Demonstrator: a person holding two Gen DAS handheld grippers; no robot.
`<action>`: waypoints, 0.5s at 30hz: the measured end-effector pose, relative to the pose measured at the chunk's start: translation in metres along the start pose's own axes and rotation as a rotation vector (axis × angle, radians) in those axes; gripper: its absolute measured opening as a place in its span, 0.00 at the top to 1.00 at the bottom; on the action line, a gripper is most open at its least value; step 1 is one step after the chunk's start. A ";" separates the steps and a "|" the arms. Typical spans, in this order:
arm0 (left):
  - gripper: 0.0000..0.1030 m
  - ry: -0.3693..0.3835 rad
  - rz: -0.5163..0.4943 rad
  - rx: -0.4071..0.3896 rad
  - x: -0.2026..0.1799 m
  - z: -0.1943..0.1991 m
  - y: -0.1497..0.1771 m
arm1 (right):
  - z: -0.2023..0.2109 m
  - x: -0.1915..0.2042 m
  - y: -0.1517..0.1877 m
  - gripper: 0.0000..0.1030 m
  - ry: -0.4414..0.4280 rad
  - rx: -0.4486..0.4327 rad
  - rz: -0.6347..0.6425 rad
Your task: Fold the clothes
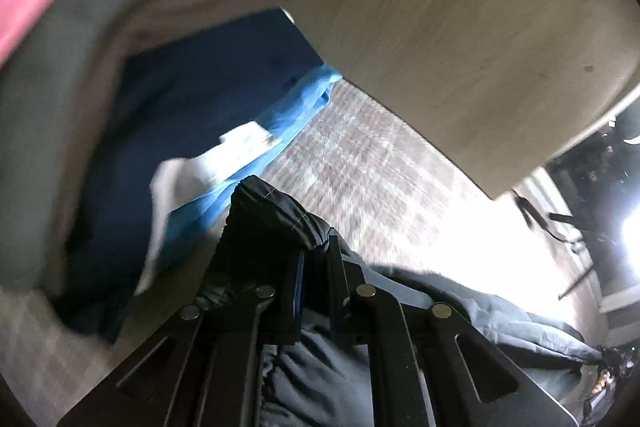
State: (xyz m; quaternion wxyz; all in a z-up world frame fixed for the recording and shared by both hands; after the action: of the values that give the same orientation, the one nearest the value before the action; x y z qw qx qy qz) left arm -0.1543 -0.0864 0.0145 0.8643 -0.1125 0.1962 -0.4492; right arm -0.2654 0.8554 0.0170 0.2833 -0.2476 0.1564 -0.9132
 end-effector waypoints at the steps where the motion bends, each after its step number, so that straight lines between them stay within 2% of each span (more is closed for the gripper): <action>1: 0.92 -0.011 -0.005 0.005 -0.003 -0.007 -0.003 | -0.011 0.005 -0.002 0.98 0.016 0.007 0.010; 4: 0.92 -0.050 -0.033 0.025 -0.010 -0.026 -0.009 | -0.037 0.013 -0.004 0.98 0.065 0.042 0.049; 7: 0.86 -0.078 -0.061 0.073 -0.015 -0.039 -0.010 | -0.058 0.013 0.000 0.96 0.091 0.112 0.075; 10: 0.84 -0.075 -0.123 0.070 -0.022 -0.029 -0.009 | -0.056 0.006 0.005 0.94 -0.008 0.163 0.041; 11: 0.79 -0.070 -0.153 0.065 -0.025 -0.022 -0.007 | -0.049 0.004 0.006 0.90 -0.043 0.163 0.041; 12: 0.70 -0.067 -0.182 0.058 -0.027 -0.015 -0.003 | -0.040 0.001 0.008 0.87 -0.079 0.165 0.052; 13: 0.66 -0.063 -0.210 0.051 -0.028 -0.007 0.000 | -0.030 -0.001 0.011 0.82 -0.112 0.165 0.067; 15: 0.63 -0.053 -0.267 0.043 -0.030 0.009 0.010 | -0.005 -0.008 0.015 0.79 -0.181 0.155 0.100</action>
State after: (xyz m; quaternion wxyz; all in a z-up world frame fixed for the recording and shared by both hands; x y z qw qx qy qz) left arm -0.1588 -0.0557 0.0259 0.8038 -0.1310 0.1471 -0.5613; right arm -0.2560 0.8487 0.0035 0.3595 -0.2984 0.0714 -0.8813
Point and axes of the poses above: each gripper's, at about its wrist camera, not at the fingertips, and z roughly against the way its jaws point, x to its left, y to its underside, the point moved 5 cm from there along -z, roughly the way its jaws point, and after that the axes turned 2 degrees about -y, right-handed, at the moved point
